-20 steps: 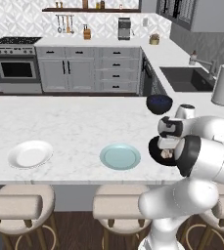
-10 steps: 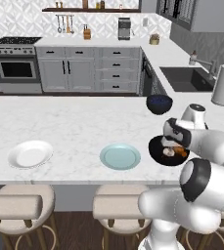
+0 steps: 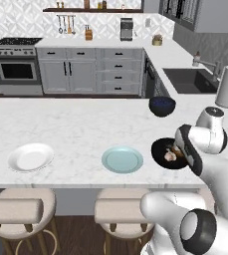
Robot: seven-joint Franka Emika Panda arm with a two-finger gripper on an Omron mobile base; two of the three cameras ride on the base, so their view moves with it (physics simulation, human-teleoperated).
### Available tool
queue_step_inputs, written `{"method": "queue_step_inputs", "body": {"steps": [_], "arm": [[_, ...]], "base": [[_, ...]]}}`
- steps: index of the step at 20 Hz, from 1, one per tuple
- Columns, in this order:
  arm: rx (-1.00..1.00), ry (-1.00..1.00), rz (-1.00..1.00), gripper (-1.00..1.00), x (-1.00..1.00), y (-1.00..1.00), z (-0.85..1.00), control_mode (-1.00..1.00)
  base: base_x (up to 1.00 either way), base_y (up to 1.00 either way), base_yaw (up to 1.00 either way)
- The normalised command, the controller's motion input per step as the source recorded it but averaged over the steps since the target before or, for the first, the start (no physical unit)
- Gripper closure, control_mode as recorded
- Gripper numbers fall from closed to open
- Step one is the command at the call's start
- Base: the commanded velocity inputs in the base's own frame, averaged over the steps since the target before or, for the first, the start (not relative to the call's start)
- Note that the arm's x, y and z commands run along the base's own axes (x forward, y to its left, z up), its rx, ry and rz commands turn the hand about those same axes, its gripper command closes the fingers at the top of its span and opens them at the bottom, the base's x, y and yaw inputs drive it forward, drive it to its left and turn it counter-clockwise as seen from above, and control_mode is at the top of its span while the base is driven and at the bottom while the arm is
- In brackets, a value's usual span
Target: Pick the chicken drumstick and garlic from their plates and place them in the bowl. Then put the bowl in the fridge.
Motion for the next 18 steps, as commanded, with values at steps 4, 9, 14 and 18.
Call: {"method": "queue_step_inputs", "body": {"steps": [4, 9, 14, 18], "arm": [[0.05, -0.07, -0.29, -1.0, -0.96, -0.22, 0.12, -1.0], [0.16, -0.05, -0.36, -1.0, -0.34, -0.02, 0.01, -1.0], [0.02, -0.03, -0.39, -1.0, 0.09, 0.0, 0.18, -1.0], [0.22, 0.0, -0.38, -1.0, 0.12, 0.0, 0.25, -1.0]], "base": [[0.0, 0.0, 0.0], [0.0, 0.0, 0.0], [0.0, 0.0, 0.0], [0.0, 0.0, 0.0]]}}
